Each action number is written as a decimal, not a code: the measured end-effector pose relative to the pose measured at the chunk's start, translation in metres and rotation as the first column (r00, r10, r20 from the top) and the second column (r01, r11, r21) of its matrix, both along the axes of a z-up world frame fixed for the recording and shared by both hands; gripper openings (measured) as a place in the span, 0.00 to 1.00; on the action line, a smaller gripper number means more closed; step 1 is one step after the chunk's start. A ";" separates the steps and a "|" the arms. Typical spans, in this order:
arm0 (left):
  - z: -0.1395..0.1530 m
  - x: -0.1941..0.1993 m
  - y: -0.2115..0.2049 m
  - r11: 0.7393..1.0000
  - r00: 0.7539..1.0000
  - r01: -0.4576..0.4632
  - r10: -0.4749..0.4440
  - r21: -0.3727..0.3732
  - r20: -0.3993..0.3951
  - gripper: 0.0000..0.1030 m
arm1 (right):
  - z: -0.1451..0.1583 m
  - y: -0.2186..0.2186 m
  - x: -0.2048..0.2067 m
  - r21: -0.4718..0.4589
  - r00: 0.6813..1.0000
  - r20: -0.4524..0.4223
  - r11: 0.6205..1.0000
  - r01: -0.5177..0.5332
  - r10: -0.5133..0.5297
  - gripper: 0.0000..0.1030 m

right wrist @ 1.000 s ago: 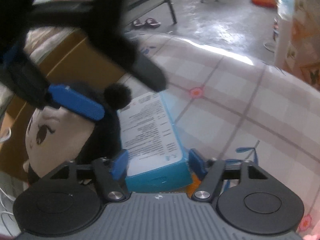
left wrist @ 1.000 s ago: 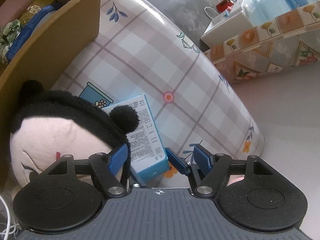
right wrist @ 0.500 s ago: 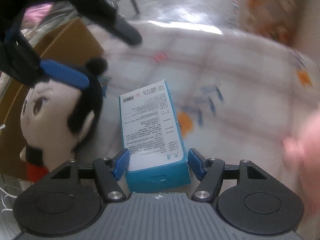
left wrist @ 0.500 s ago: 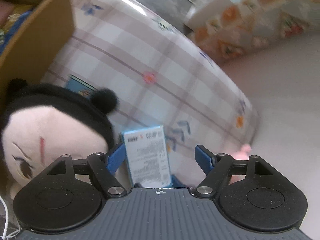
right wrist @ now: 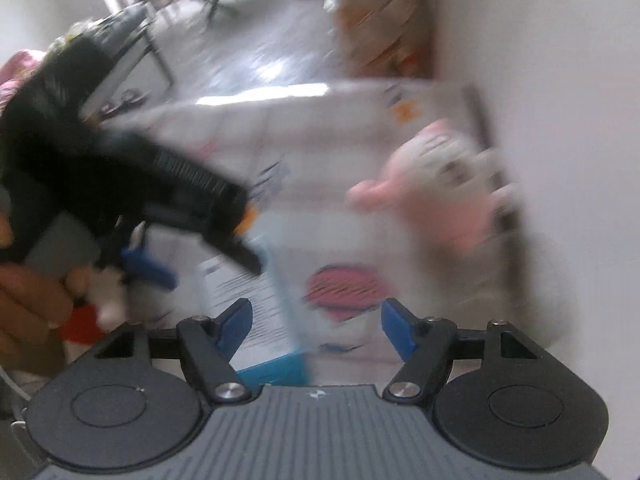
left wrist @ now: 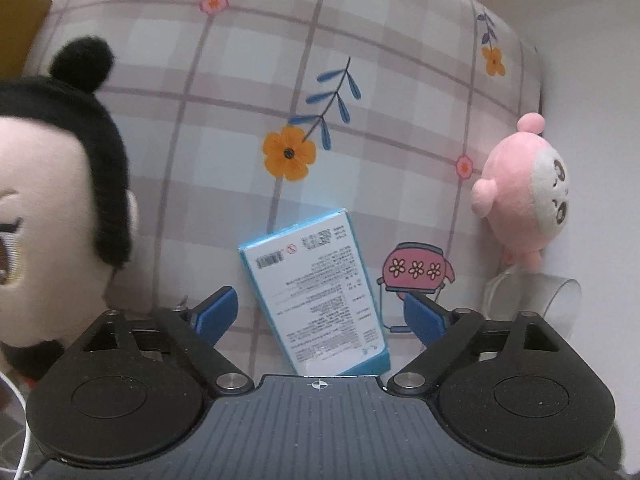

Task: Organize soft objects
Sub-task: 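Grasp the blue-white box with the left tool while the right tool grasps the pink plush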

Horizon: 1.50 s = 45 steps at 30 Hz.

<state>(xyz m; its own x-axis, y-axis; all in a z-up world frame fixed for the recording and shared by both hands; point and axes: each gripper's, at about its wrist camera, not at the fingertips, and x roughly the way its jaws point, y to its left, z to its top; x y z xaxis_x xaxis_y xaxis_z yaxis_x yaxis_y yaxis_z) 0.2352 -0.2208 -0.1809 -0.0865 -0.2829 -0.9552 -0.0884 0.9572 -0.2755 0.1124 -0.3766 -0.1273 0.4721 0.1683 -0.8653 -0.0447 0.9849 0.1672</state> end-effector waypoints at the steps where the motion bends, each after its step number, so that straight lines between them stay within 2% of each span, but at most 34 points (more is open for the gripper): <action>1: -0.002 0.000 -0.001 1.000 1.000 -0.004 0.004 -0.006 -0.009 0.94 | 0.005 -0.004 0.001 -0.027 1.000 0.023 1.000 0.013 -0.012 0.72; 5: -0.011 0.002 -0.008 1.000 0.999 -0.003 0.002 -0.021 -0.037 0.95 | 0.019 -0.024 0.005 -0.088 0.993 0.106 0.994 0.066 -0.056 0.79; 10: -0.030 0.001 -0.020 1.000 0.997 0.020 -0.021 -0.006 -0.071 0.94 | 0.022 -0.040 0.018 -0.081 0.980 0.157 0.987 0.137 -0.124 0.80; 13: -0.038 0.000 -0.028 0.999 0.996 0.049 -0.048 0.017 -0.069 0.85 | 0.014 -0.047 0.030 -0.071 0.977 0.157 0.985 0.157 -0.144 0.83; 15: -0.042 0.000 -0.027 0.998 0.996 0.060 -0.058 0.026 -0.071 0.76 | 0.009 -0.052 0.038 -0.058 0.975 0.156 0.984 0.167 -0.156 0.85; 18: -0.036 0.004 -0.018 1.000 0.999 0.028 -0.028 0.013 -0.026 0.68 | 0.000 -0.057 0.052 -0.058 0.974 0.154 0.983 0.176 -0.166 0.88; 21: -0.031 0.012 -0.006 1.000 1.000 0.002 -0.002 0.015 0.005 0.68 | -0.006 -0.053 0.064 -0.055 0.974 0.154 0.982 0.179 -0.169 0.89; 24: -0.028 0.017 0.003 0.999 0.999 -0.010 0.009 0.038 0.036 0.78 | -0.012 -0.052 0.080 -0.044 0.974 0.151 0.983 0.177 -0.169 0.94; 28: -0.032 0.019 0.001 1.000 1.000 0.006 -0.006 0.023 0.005 0.94 | -0.021 -0.048 0.095 -0.054 0.979 0.129 0.984 0.167 -0.159 0.94; 32: -0.040 0.018 -0.012 0.997 0.997 0.072 -0.071 0.022 -0.028 0.98 | -0.029 -0.043 0.101 -0.086 0.986 0.099 0.986 0.146 -0.137 0.94; 36: -0.047 0.016 -0.028 0.993 0.994 0.108 -0.106 0.056 -0.032 0.99 | -0.037 -0.043 0.106 -0.095 0.987 0.080 0.984 0.149 -0.142 0.97; 38: -0.045 0.015 -0.039 0.989 0.992 0.124 -0.122 0.082 -0.026 0.93 | -0.039 -0.042 0.107 -0.099 0.987 0.083 0.984 0.146 -0.138 0.98; 40: -0.044 0.012 -0.047 0.982 0.989 0.149 -0.150 0.116 0.003 0.82 | -0.040 -0.041 0.110 -0.112 0.988 0.079 0.984 0.141 -0.133 0.99; 43: -0.038 0.010 -0.060 0.962 0.973 0.198 -0.215 0.188 0.079 0.81 | -0.041 -0.040 0.111 -0.129 0.989 0.075 0.983 0.133 -0.124 0.99; 45: -0.038 0.015 -0.058 0.965 0.974 0.192 -0.209 0.180 0.086 0.80 | -0.041 -0.039 0.110 -0.137 0.990 0.071 0.982 0.131 -0.122 1.00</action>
